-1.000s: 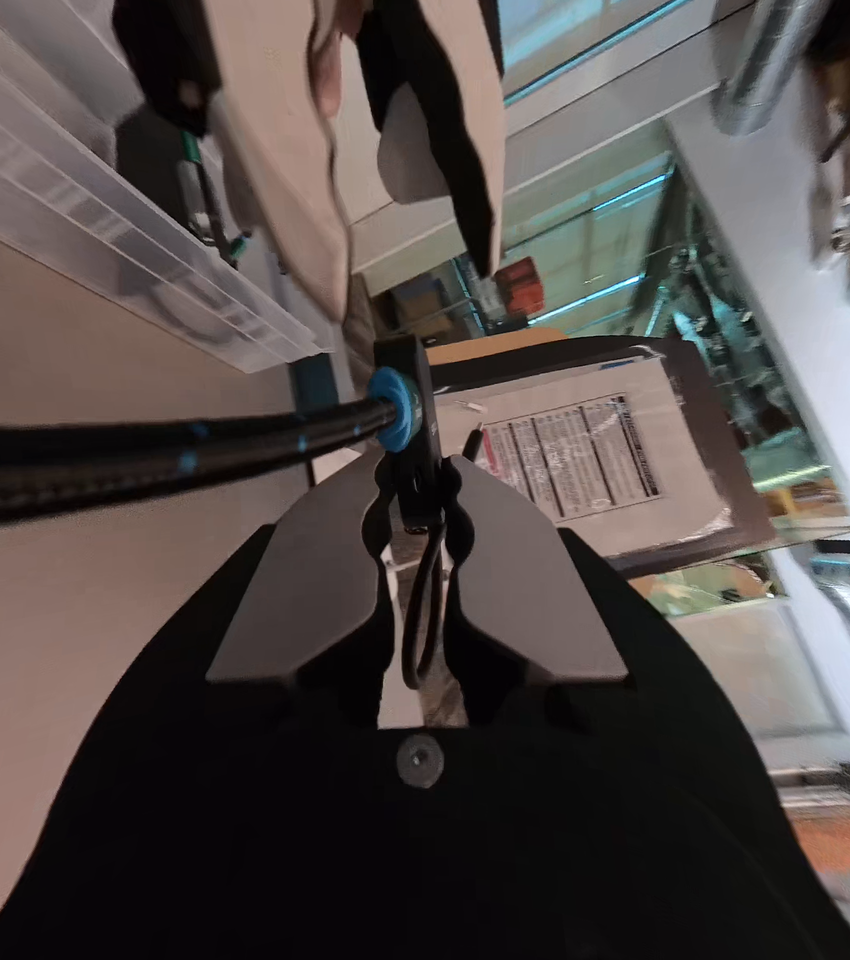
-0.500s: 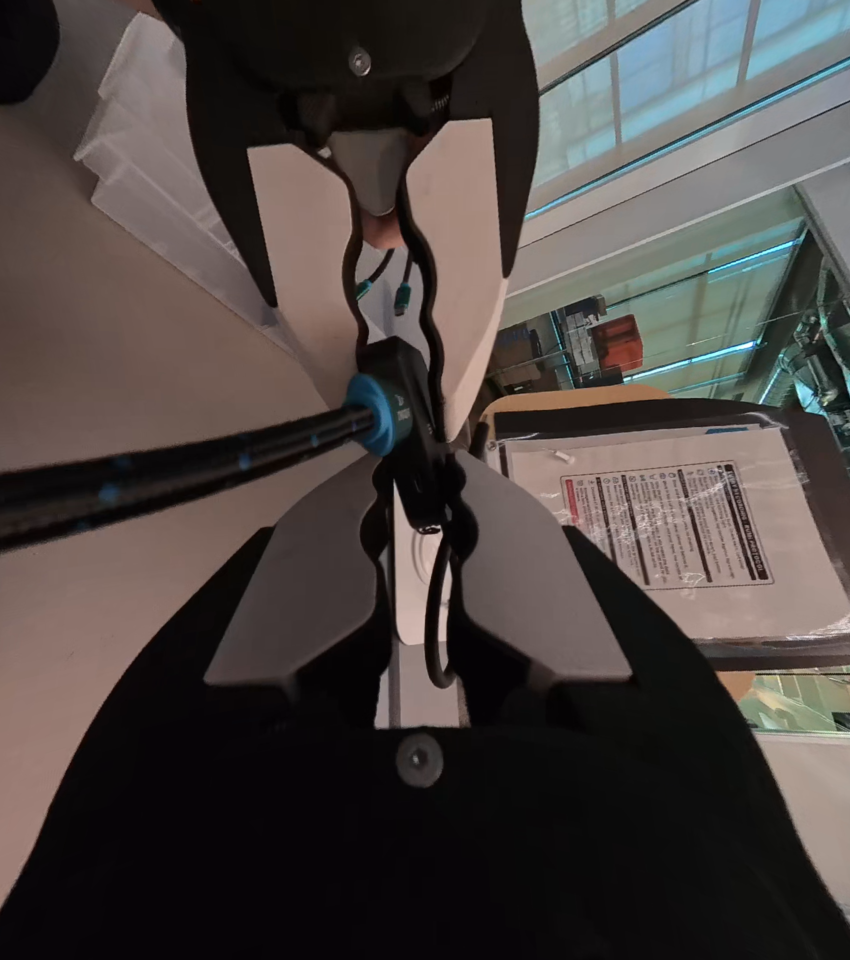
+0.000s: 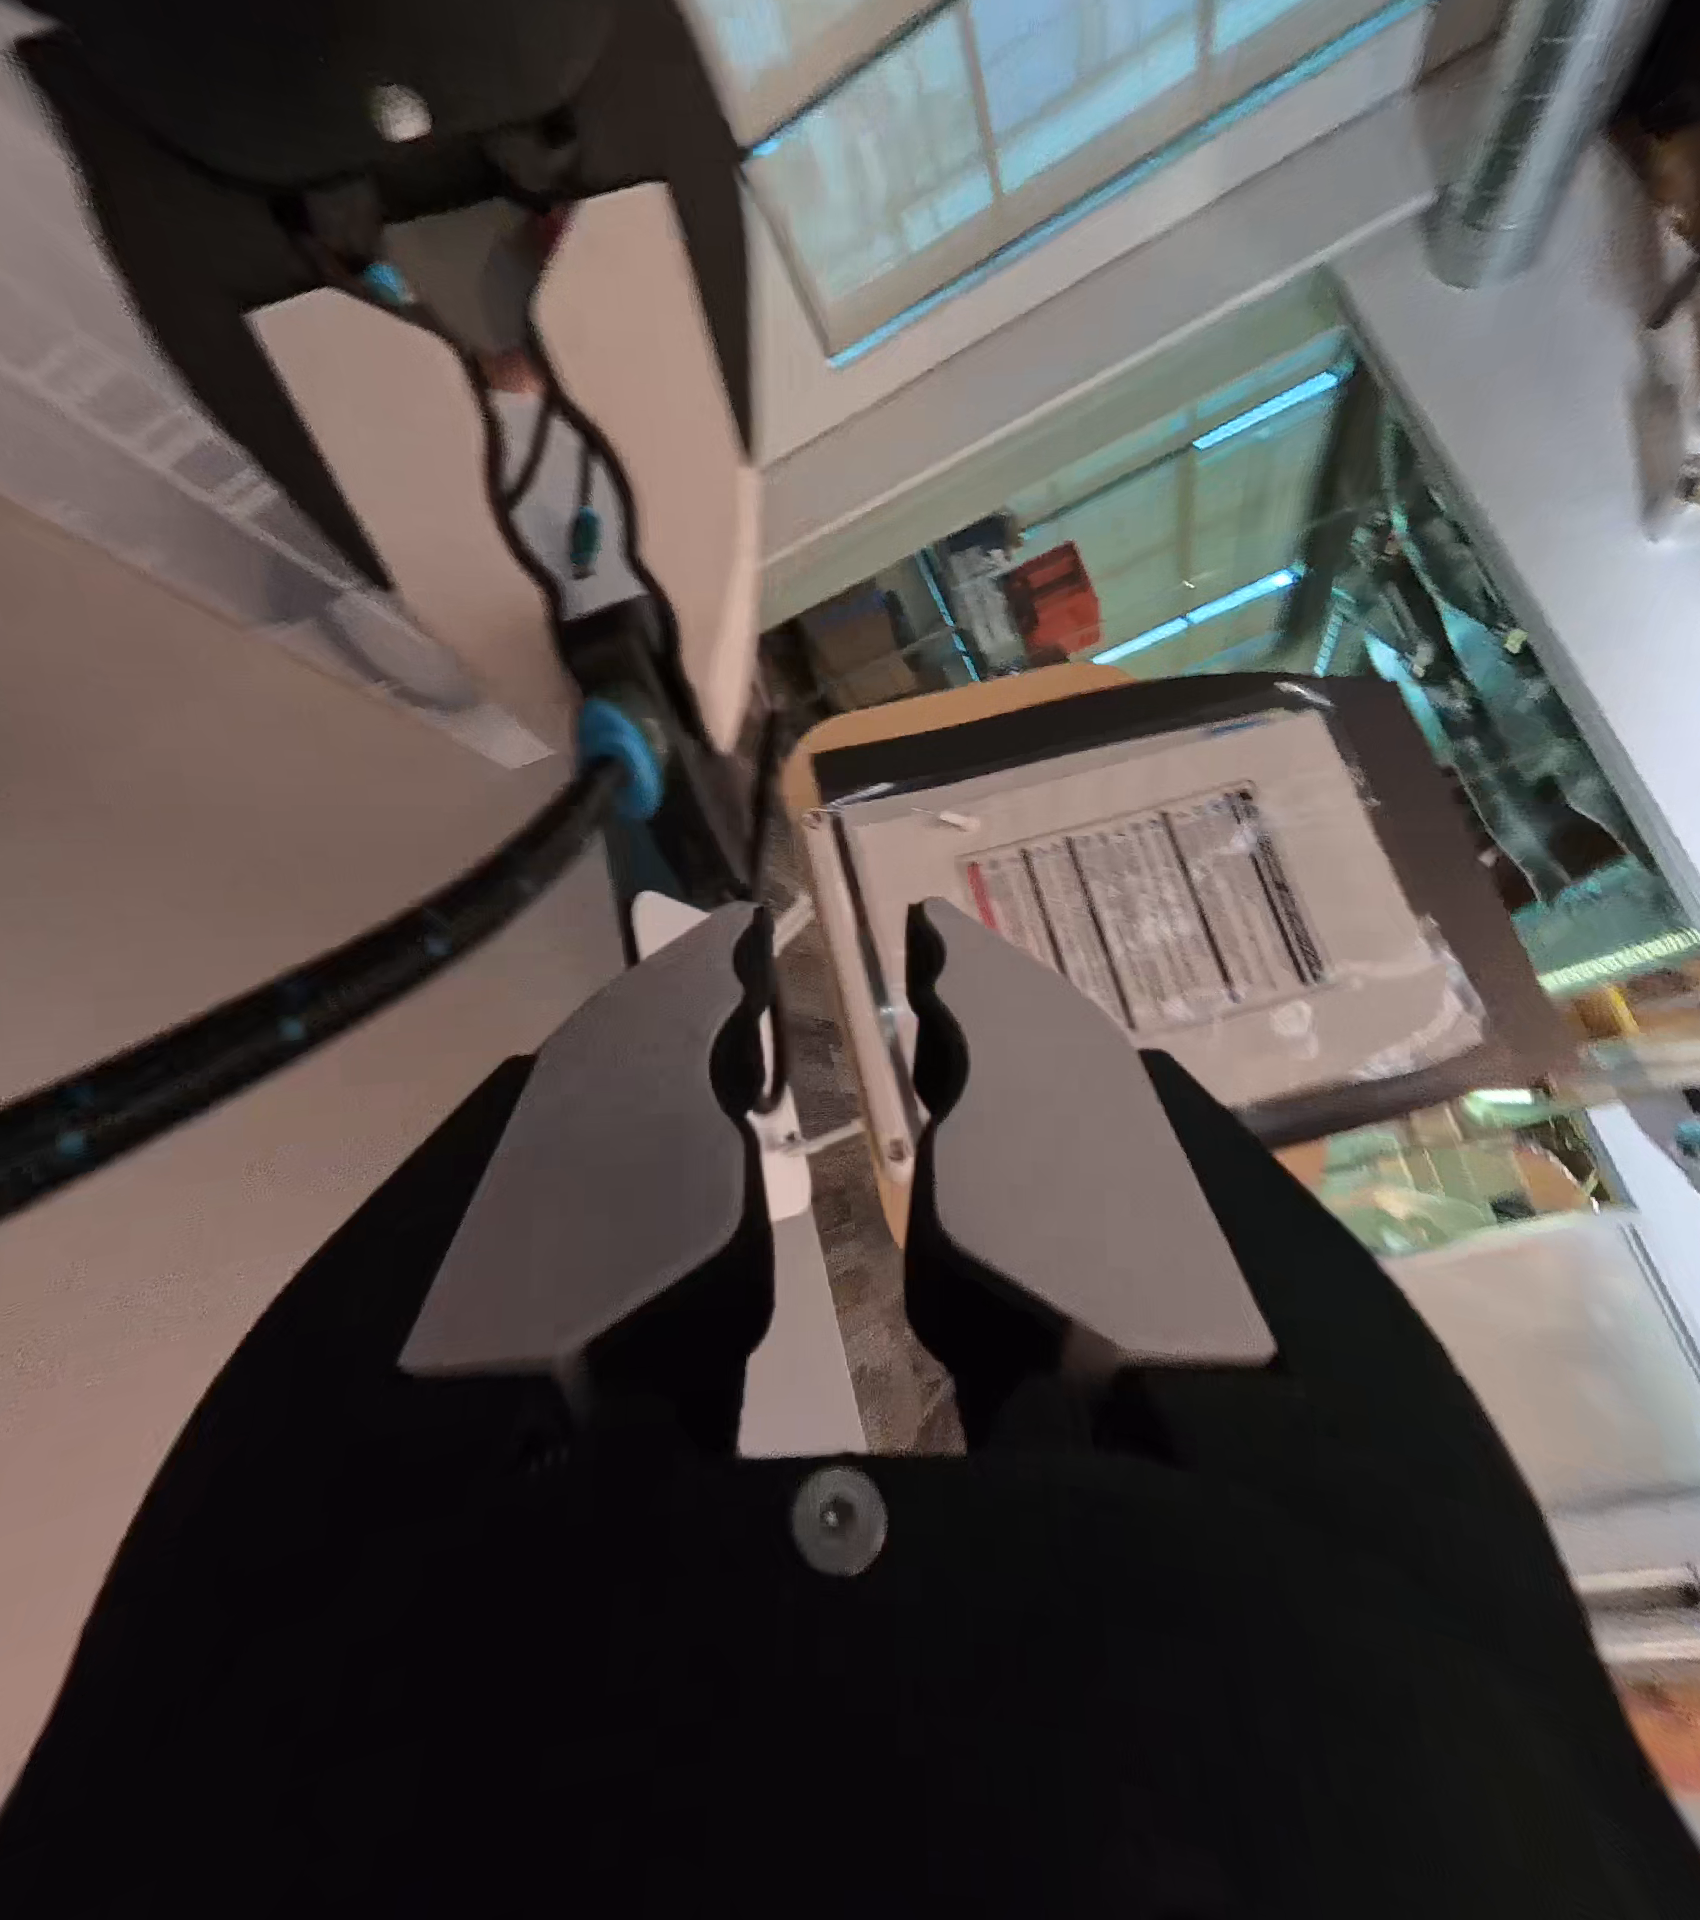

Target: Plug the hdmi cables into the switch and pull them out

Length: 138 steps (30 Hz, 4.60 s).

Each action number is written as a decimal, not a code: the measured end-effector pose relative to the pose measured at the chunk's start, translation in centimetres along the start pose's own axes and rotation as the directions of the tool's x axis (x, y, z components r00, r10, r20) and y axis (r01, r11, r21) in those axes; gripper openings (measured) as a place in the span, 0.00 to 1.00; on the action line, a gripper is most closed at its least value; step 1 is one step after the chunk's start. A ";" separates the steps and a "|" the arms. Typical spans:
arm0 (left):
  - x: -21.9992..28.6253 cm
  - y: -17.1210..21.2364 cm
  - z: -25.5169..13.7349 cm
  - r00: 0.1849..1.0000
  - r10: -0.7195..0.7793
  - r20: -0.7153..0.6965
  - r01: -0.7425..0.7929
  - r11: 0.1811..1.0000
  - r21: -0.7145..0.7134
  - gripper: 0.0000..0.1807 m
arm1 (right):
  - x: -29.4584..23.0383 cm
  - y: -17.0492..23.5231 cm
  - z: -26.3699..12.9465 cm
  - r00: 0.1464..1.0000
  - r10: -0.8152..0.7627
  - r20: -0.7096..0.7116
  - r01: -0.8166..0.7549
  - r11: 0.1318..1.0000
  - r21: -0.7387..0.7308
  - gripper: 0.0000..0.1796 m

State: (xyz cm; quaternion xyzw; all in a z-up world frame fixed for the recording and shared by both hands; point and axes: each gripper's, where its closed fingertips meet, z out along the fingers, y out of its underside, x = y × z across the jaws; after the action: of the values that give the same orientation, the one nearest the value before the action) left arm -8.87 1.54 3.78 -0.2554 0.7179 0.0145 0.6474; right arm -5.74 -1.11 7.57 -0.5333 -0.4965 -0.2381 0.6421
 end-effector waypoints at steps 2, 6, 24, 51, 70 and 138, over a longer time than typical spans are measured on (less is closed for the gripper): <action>-0.6 0.8 0.0 0.999 0.009 0.031 -0.008 0.999 -0.031 0.08 | 2.6 -0.3 -1.0 0.991 0.095 -0.096 -0.095 0.995 0.011 0.13; -2.6 2.5 -0.4 0.991 0.016 0.130 -0.004 0.996 -0.090 0.08 | 6.6 -4.8 -3.3 0.859 0.494 -0.135 -0.449 0.854 0.263 0.12; -4.3 1.9 -0.5 0.929 0.208 0.306 -0.146 0.966 -0.212 0.08 | -1.4 -2.7 3.9 0.665 0.743 0.074 -0.746 0.665 0.023 0.13; -4.9 1.5 -0.5 0.926 0.200 0.319 -0.138 0.969 -0.207 0.08 | -0.9 -3.1 3.5 0.600 0.785 0.155 -0.797 0.603 0.033 0.12; -5.3 1.8 0.0 0.928 0.136 0.346 -0.034 0.958 -0.285 0.09 | -0.3 -2.7 3.4 0.592 0.803 0.059 -0.806 0.590 0.048 0.12; -5.3 2.3 -0.6 0.925 0.158 0.347 -0.010 0.920 -0.391 0.08 | -0.4 -3.3 3.6 0.499 0.865 0.040 -0.862 0.492 0.126 0.12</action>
State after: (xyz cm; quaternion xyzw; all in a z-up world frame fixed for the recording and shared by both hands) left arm -10.18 5.19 8.13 -0.3375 0.5760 0.2304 0.7080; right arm -10.00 1.08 8.45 -0.6640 -0.1683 0.1401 0.7150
